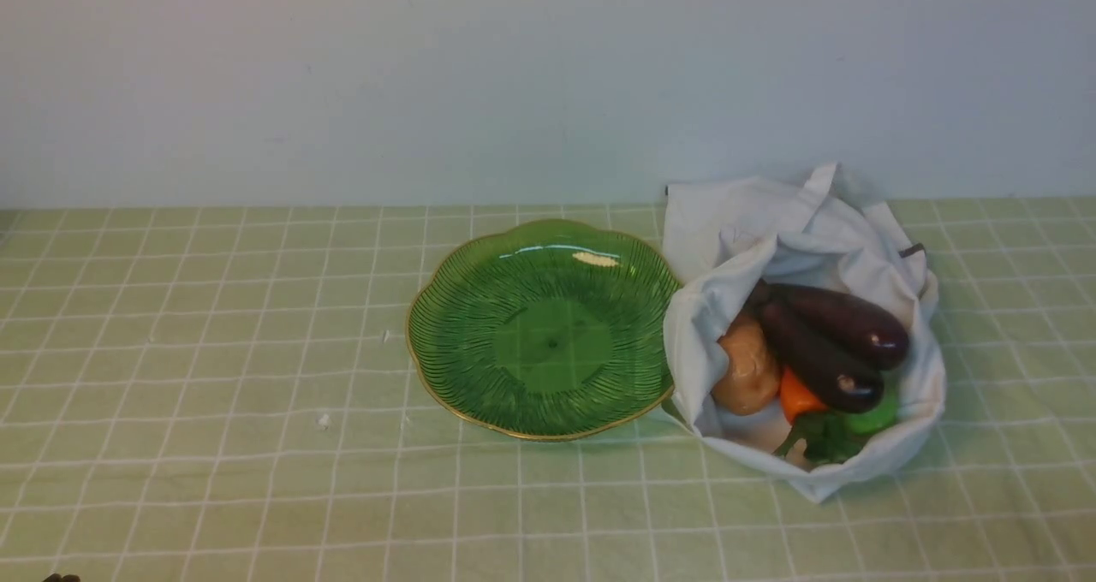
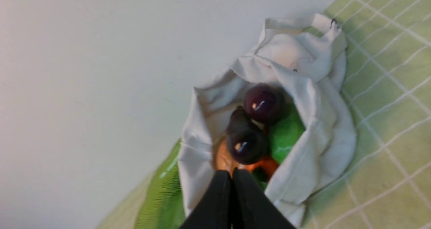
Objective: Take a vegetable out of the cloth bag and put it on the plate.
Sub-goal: Use the right arm to grab an eggplant from the bag
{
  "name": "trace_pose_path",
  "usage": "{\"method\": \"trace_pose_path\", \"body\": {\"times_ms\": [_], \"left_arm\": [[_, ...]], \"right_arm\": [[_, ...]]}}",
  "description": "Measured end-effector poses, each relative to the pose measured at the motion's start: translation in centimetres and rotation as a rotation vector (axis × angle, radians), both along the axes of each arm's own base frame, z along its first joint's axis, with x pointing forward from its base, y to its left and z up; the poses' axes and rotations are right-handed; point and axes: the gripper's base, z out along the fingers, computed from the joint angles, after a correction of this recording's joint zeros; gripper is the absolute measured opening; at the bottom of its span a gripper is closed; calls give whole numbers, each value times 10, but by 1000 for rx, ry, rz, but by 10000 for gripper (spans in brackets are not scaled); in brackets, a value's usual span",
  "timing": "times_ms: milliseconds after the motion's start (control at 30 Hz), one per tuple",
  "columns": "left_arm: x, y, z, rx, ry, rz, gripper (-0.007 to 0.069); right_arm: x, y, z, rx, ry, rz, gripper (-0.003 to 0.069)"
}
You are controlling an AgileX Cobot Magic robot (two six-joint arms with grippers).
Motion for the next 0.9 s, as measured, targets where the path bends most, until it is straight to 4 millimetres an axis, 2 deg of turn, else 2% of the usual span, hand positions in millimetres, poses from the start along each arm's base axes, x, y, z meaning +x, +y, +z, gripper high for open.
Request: {"method": "trace_pose_path", "body": {"times_ms": [133, 233, 267, 300, 333, 367, 433, 500, 533, 567, 633, 767, 900], "left_arm": [[0, 0, 0, 0, 0, 0, -5], [0, 0, 0, 0, 0, 0, -5], [0, 0, 0, 0, 0, 0, -5], [0, 0, 0, 0, 0, 0, -5], [0, 0, 0, 0, 0, 0, -5], [0, 0, 0, 0, 0, 0, -5], [0, 0, 0, 0, 0, 0, -5], [0, 0, 0, 0, 0, 0, -5], [0, 0, 0, 0, 0, 0, -5], [0, 0, 0, 0, 0, 0, -5], [0, 0, 0, 0, 0, 0, -5], [0, 0, 0, 0, 0, 0, -6], [0, 0, 0, 0, 0, 0, -8]], "right_arm": [[0, 0, 3, 101, -16, -10, -15], [-1, 1, 15, 44, -58, 4, -15], [-3, 1, 24, 8, -92, 8, -15], [-8, 0, 53, -84, -193, 7, -15], [-8, 0, 53, -97, -195, 7, -15], [-12, 0, 70, -147, -249, 3, -15], [-16, 0, 118, -343, -326, 2, -15], [-8, 3, 137, -465, -278, 39, -15], [-7, 3, 138, -476, -267, 46, -15], [7, 6, 145, -560, -155, 111, -15], [27, 8, 143, -629, 22, 200, -15], [75, 9, 119, -665, 393, 350, -15], [126, 16, 102, -627, 569, 473, -5]]}}
